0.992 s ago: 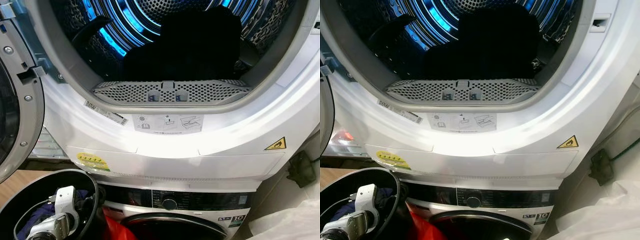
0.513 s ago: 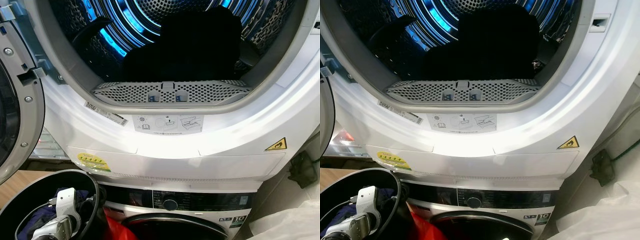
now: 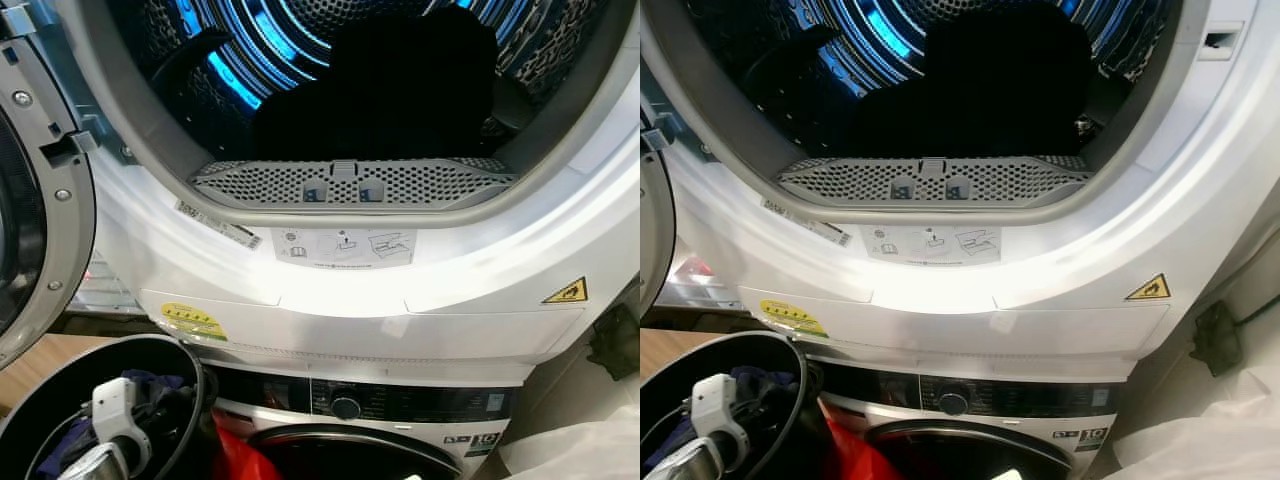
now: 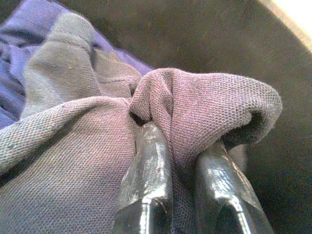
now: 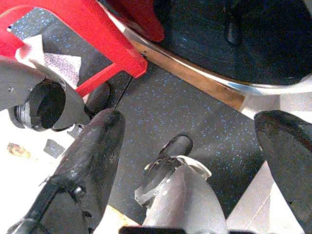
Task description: Clothes washing
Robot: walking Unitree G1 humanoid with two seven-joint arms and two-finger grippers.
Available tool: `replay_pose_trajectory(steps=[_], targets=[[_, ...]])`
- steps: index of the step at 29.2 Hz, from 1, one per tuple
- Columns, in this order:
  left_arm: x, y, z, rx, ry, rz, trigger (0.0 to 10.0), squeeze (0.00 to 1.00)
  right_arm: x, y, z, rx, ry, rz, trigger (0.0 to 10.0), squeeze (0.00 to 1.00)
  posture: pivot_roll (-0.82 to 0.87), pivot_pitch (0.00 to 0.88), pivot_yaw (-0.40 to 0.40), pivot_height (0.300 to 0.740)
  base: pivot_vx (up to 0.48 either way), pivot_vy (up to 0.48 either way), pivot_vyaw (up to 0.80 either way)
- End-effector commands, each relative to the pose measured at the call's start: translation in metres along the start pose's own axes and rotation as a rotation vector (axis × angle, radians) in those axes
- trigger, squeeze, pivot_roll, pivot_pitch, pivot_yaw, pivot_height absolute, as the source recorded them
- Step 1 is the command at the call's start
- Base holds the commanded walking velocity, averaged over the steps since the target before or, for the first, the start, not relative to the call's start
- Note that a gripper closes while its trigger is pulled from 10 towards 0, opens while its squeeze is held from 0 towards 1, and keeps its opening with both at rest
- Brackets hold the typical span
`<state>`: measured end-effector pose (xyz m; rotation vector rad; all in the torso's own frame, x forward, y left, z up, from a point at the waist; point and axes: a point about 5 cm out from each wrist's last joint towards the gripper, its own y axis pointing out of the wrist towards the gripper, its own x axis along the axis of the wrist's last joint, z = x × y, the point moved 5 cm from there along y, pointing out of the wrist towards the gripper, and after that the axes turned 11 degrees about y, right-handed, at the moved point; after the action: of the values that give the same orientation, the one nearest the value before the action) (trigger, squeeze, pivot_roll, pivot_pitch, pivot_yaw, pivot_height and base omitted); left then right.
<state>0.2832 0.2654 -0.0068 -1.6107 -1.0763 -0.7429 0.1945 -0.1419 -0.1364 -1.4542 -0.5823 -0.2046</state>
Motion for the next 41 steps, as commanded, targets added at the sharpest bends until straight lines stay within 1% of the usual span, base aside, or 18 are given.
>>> replay_pose_trajectory(steps=[1, 3, 8, 11, 13, 15, 17, 19, 24, 31, 32, 33, 34, 37, 38, 39, 40, 41], targets=[[0.023, -0.015, -0.012, -0.101, -0.018, -0.134, 0.0, 0.0, -0.003, 0.0, 0.003, 0.009, 0.01, 0.008, 10.0, 0.0, 0.13, 0.0, 0.1, 0.74, 0.0, 0.0, 0.0], [0.029, -0.021, -0.016, -0.126, -0.012, -0.176, 0.0, 0.0, -0.003, 0.0, 0.003, 0.01, 0.01, 0.008, 10.0, 0.0, 0.13, 0.0, 0.099, 0.74, 0.0, 0.0, 0.0], [0.045, -0.04, -0.03, -0.23, -0.069, -0.283, 0.0, 0.0, -0.004, 0.0, 0.004, 0.019, 0.005, 0.009, 10.0, 0.0, 0.14, 0.0, 0.094, 0.74, 0.0, 0.0, 0.0], [0.052, -0.06, -0.056, -0.421, -0.083, -0.308, 0.0, 0.0, -0.004, 0.0, 0.005, 0.022, 0.003, 0.01, 10.0, 0.0, 0.15, 0.0, 0.092, 0.74, 0.0, 0.0, 0.0], [0.054, -0.066, -0.062, -0.463, -0.08, -0.308, 0.0, 0.0, -0.004, 0.0, 0.005, 0.023, 0.002, 0.01, 10.0, 0.0, 0.15, 0.0, 0.092, 0.74, 0.0, 0.0, 0.0], [0.063, -0.086, -0.078, -0.59, -0.074, -0.322, 0.0, 0.0, -0.003, 0.0, 0.005, 0.027, 0.0, 0.009, 10.0, 0.0, 0.15, 0.0, 0.089, 0.74, 0.0, 0.0, 0.0], [0.063, -0.086, -0.078, -0.59, -0.074, -0.322, 0.0, 0.0, -0.003, 0.0, 0.005, 0.027, 0.0, 0.009, 10.0, 0.0, 0.15, 0.0, 0.089, 0.74, 0.0, 0.0, 0.0], [0.094, -0.112, -0.095, -0.761, -0.083, -0.41, 0.0, 0.0, -0.003, 0.0, 0.006, 0.029, -0.008, 0.012, 10.0, 0.0, 0.16, 0.0, 0.083, 0.74, 0.0, 0.0, 0.0], [0.109, -0.131, -0.115, -0.894, -0.009, -0.409, 0.0, 0.0, -0.002, 0.0, 0.006, 0.034, -0.013, 0.01, 10.0, 0.0, 0.16, 0.0, 0.081, 0.74, 0.0, 0.0, 0.0], [0.118, -0.144, -0.138, -1.063, 0.092, -0.326, 0.0, 0.0, 0.0, 0.001, 0.008, 0.04, -0.021, 0.009, 10.0, 0.0, 0.17, 0.0, 0.075, 0.74, 0.0, 0.0, 0.0], [0.119, -0.144, -0.147, -1.109, 0.136, -0.293, 0.0, 0.0, 0.001, 0.001, 0.008, 0.041, -0.022, 0.008, 10.0, 0.0, 0.17, 0.0, 0.073, 0.74, 0.0, 0.0, 0.0], [0.119, -0.144, -0.147, -1.109, 0.136, -0.293, 0.0, 0.0, 0.001, 0.001, 0.008, 0.041, -0.022, 0.008, 10.0, 0.0, 0.17, 0.0, 0.073, 0.74, 0.0, 0.0, 0.0], [0.121, -0.144, -0.158, -1.171, 0.181, -0.263, 0.0, 0.0, 0.001, 0.001, 0.008, 0.041, -0.024, 0.007, 10.0, 0.0, 0.17, 0.0, 0.073, 0.74, 0.0, 0.0, 0.0], [0.123, -0.142, -0.166, -1.212, 0.212, -0.25, 0.0, 0.0, 0.002, 0.001, 0.009, 0.042, -0.025, 0.006, 10.0, 0.0, 0.17, 0.0, 0.074, 0.74, 0.0, 0.0, 0.0], [0.128, -0.136, -0.176, -1.255, 0.234, -0.24, 0.0, 0.0, 0.004, 0.001, 0.01, 0.042, -0.023, 0.003, 10.0, 0.0, 0.16, 0.0, 0.081, 0.74, 0.0, 0.0, 0.0], [0.128, -0.136, -0.176, -1.255, 0.234, -0.24, 0.0, 0.0, 0.004, 0.001, 0.01, 0.042, -0.023, 0.003, 10.0, 0.0, 0.16, 0.0, 0.081, 0.74, 0.0, 0.0, 0.0], [0.132, -0.137, -0.191, -1.33, 0.268, -0.227, 0.0, 0.0, 0.005, 0.001, 0.01, 0.04, -0.017, -0.002, 10.0, 0.0, 0.15, 0.0, 0.081, 0.74, 0.0, 0.0, 0.0], [0.132, -0.137, -0.191, -1.33, 0.268, -0.227, 0.0, 0.0, 0.005, 0.001, 0.01, 0.04, -0.017, -0.002, 10.0, 0.0, 0.15, 0.0, 0.081, 0.74, 0.0, 0.0, 0.0]])
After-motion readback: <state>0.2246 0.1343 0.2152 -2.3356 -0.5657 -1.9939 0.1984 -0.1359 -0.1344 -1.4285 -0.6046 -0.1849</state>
